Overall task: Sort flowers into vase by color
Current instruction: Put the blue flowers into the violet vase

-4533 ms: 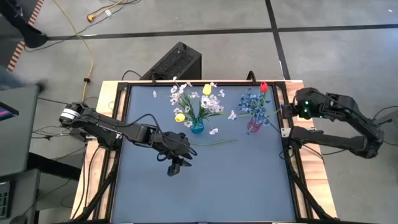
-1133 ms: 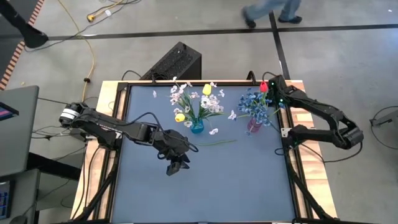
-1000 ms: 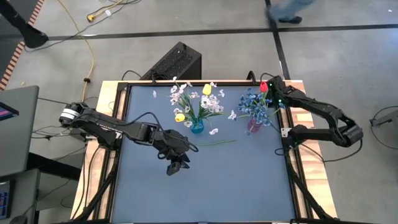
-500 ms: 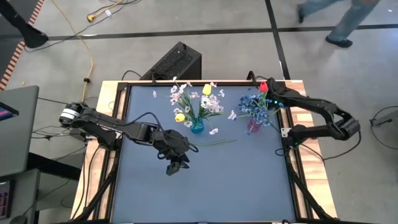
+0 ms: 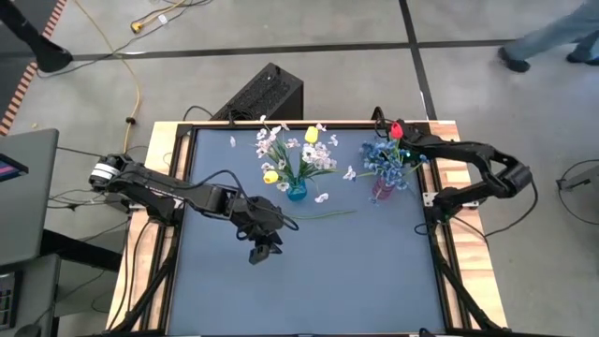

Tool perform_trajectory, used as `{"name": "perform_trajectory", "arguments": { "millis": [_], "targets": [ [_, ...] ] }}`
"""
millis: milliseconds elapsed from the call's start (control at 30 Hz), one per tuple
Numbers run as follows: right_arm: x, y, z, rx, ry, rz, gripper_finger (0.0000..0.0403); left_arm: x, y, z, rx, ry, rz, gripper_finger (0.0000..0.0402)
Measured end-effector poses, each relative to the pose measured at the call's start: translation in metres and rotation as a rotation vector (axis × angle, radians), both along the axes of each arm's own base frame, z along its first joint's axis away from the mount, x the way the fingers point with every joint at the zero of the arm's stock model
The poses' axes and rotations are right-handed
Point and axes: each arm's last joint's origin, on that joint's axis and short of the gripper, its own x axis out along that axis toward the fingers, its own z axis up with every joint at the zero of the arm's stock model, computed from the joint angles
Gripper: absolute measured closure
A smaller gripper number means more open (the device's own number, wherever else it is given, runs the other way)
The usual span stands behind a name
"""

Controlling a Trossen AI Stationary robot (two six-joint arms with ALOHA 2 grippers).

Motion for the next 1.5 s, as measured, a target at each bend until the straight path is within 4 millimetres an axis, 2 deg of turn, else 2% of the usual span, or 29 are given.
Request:
{"name": "perform_trajectory", "arguments": {
  "millis": [167,200,300,467,700,900,967,1100,1300,1500],
  "targets": [
    [-0.001,0.001,0.006,-0.015,-0.027,-0.015,0.0364,0.0,0.0,0.0,0.0,0.001,-0.001,0.0264],
    [-0.001,0.001,0.007,-0.02,-0.033,-0.021,0.0375,0.0,0.0,0.0,0.0,0.0,-0.002,0.0264],
    [-0.003,0.001,0.01,-0.034,-0.054,-0.047,0.0374,0.0,0.0,0.0,0.003,-0.001,-0.005,0.0264],
    [-0.005,0.001,0.012,-0.041,-0.07,-0.064,0.0349,0.0,0.0,0.0,0.005,-0.002,-0.009,0.0264],
    [-0.005,0.001,0.014,-0.046,-0.086,-0.083,0.0371,-0.001,-0.002,0.0,0.002,0.0,-0.018,0.0264],
    [-0.006,0.003,0.028,-0.114,-0.137,-0.102,0.0363,-0.001,-0.002,0.0,0.004,-0.001,-0.021,0.0264],
    [-0.008,0.003,0.043,-0.191,-0.149,-0.115,0.0365,-0.001,-0.002,0.0,0.004,-0.001,-0.02,0.0264],
    [-0.012,0.006,0.09,-0.405,-0.21,-0.131,0.0373,-0.001,-0.002,0.0,0.004,-0.001,-0.021,0.0264],
    [-0.028,0.03,0.159,-0.766,-0.221,-0.114,0.0369,-0.001,-0.002,0.0,0.004,-0.001,-0.02,0.0264],
    [-0.043,0.061,0.188,-0.98,-0.291,-0.084,0.0371,0.0,0.0,0.0,0.004,-0.004,-0.014,0.0264]
  ]
}}
